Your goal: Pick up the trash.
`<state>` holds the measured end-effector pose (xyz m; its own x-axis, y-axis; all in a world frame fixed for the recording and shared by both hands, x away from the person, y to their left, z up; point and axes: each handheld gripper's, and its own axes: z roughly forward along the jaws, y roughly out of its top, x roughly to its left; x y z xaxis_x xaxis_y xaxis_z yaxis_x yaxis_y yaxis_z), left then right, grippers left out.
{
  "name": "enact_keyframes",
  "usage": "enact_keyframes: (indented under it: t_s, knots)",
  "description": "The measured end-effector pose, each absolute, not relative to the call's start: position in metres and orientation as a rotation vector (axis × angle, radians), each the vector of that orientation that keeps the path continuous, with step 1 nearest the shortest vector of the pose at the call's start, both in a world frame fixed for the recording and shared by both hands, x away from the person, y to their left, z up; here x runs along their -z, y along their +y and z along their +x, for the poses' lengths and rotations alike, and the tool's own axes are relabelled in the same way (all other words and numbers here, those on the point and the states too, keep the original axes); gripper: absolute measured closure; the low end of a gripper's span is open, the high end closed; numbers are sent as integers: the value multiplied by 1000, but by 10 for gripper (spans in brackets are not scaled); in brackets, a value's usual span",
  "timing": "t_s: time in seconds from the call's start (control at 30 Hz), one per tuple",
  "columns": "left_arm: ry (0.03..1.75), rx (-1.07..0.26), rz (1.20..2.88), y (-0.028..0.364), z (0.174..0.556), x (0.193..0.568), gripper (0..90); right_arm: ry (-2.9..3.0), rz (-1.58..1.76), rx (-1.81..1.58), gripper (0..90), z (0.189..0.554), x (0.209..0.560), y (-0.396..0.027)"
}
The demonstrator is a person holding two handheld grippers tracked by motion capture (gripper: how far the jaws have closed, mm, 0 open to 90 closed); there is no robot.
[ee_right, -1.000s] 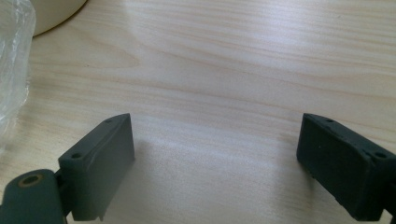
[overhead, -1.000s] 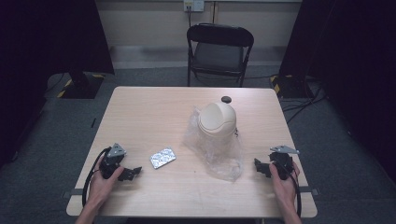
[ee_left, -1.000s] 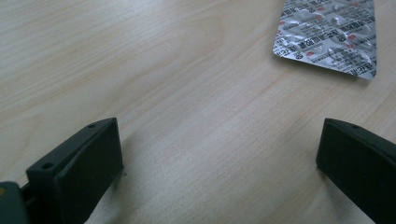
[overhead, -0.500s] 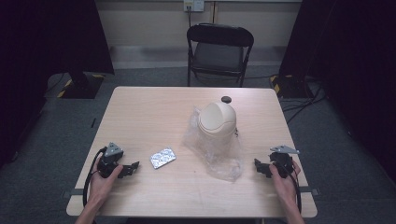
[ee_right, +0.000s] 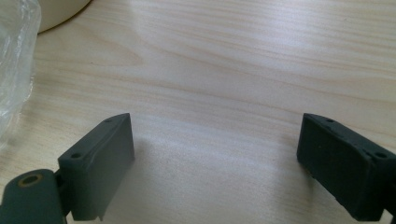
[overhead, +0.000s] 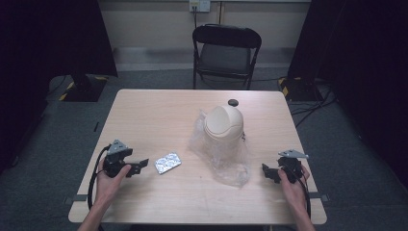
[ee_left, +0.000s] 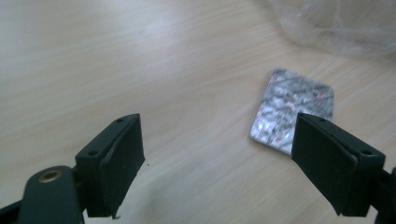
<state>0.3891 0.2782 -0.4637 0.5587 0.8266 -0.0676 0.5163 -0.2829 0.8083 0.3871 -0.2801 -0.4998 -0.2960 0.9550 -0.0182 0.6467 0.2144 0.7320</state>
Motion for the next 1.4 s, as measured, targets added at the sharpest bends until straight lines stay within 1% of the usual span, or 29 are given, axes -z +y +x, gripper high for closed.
enact_keyframes:
  t_s: [0.07, 0.33, 0.37, 0.4, 0.6, 0.7, 0.77, 0.83, 0.97, 1.03, 1.27, 1.4]
  knots:
    - [1069, -464, 1938, 269, 393, 458, 169, 2022, 1479, -864, 103, 387, 500, -280]
    - [1017, -414, 1976, 243, 406, 447, 177, 2021, 1479, -865, 103, 387, 500, -280]
    - [1017, -414, 1976, 243, 406, 447, 177, 2021, 1479, -865, 103, 387, 500, -280]
    - [976, -415, 1975, 238, 407, 444, 176, 2021, 1479, -865, 103, 387, 500, -280]
    - [920, -437, 2000, 215, 418, 424, 172, 2022, 1478, -864, 103, 387, 500, -280]
    - [901, -399, 1976, 205, 424, 416, 215, 2021, 1479, -865, 103, 387, 500, -280]
    - [915, -385, 1944, 199, 427, 411, 215, 2022, 1477, -865, 103, 387, 500, -280]
    - [904, -340, 1945, 192, 435, 407, 215, 2021, 1480, -865, 103, 387, 500, -280]
    - [880, -329, 1954, 181, 443, 400, 215, 2021, 1479, -865, 103, 387, 500, -280]
    - [830, -329, 1976, 169, 451, 392, 211, 2021, 1480, -865, 103, 387, 500, -280]
    - [794, -300, 1988, 150, 468, 383, 178, 2022, 1478, -864, 103, 387, 500, -280]
    - [772, -270, 1962, 137, 486, 375, 162, 2022, 1479, -864, 103, 387, 500, -280]
